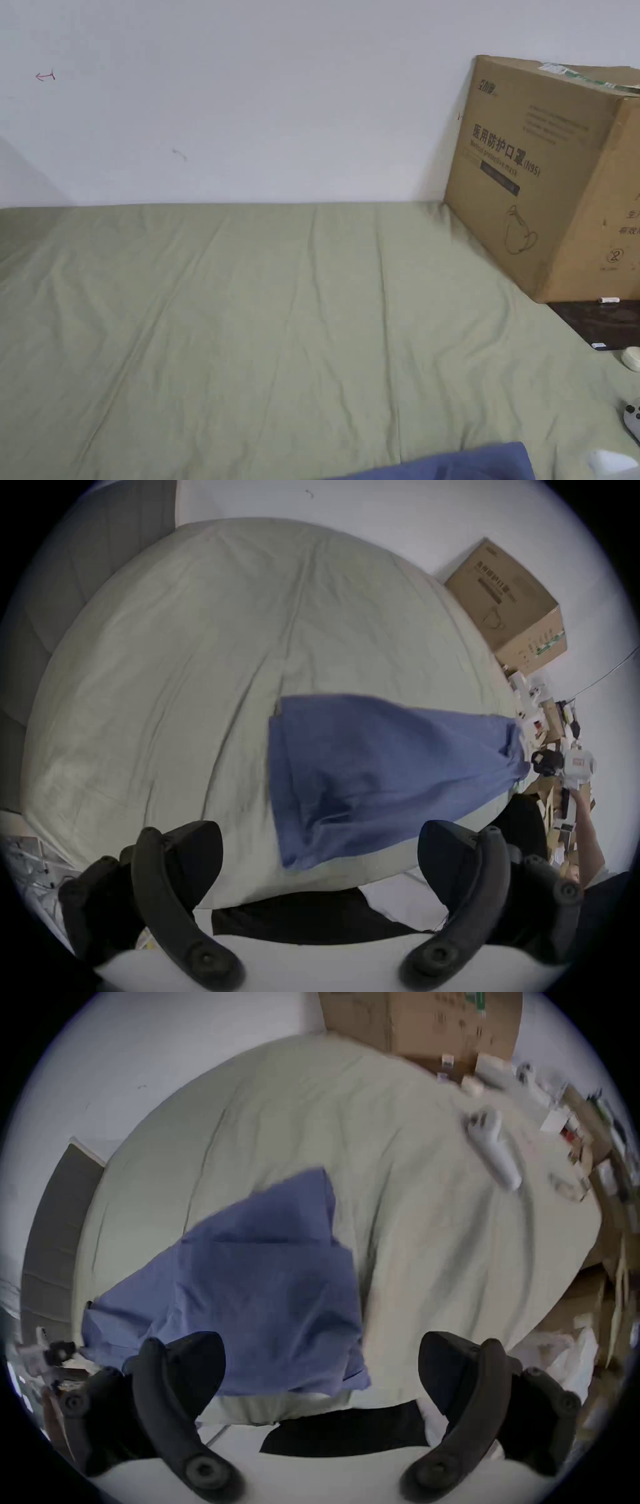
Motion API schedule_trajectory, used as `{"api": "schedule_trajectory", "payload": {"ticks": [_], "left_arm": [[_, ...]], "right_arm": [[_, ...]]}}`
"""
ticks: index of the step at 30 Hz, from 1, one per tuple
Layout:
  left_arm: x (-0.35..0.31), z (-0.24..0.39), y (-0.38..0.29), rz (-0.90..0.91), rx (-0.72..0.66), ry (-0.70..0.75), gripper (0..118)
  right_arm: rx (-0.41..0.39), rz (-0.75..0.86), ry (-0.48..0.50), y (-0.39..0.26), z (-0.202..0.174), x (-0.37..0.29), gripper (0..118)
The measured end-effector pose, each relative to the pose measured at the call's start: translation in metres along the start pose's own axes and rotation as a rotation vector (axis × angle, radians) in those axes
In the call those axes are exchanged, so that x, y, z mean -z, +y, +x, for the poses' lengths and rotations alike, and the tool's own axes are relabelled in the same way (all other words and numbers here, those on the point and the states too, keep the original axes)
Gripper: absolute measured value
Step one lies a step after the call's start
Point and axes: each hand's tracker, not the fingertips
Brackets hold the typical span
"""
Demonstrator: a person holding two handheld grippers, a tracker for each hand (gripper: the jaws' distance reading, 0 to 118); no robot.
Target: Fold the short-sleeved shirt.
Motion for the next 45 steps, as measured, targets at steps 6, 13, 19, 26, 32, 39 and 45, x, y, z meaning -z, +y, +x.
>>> {"api": "schedule_trajectory", "payload": {"ticks": [6, 13, 19, 26, 32, 39, 45], "left_arm": [[-0.039, 0.051, 0.005, 0.221, 0.034, -0.036, 113], [-0.054, 0.117, 0.017, 0.454, 0.094, 0.088, 36], [-0.038, 0.134, 0.022, 0.454, 0.142, 0.174, 1], [-0.037, 0.056, 0.035, 0.298, -0.004, -0.024, 1], [0.012, -0.085, 0.015, 0.163, -0.541, -0.815, 1], [0.040, -0.135, -0.001, 0.189, -0.535, -0.730, 69], [0.086, -0.133, -0.003, 0.102, -0.532, -0.713, 118]], "right_arm": [[-0.038, 0.209, 0.101, 0.014, -0.043, -0.053, 112], [-0.142, 0.393, 0.184, 0.014, -0.122, -0.085, 73], [-0.272, 0.370, 0.134, 0.008, -0.166, -0.073, 0], [-0.295, 0.330, 0.135, 0.005, -0.166, -0.066, 0], [-0.298, 0.274, 0.109, 0.002, -0.156, -0.059, 0], [-0.254, 0.197, 0.105, 0.004, -0.151, -0.048, 0], [-0.242, 0.165, 0.092, 0.009, -0.152, -0.044, 0]]}}
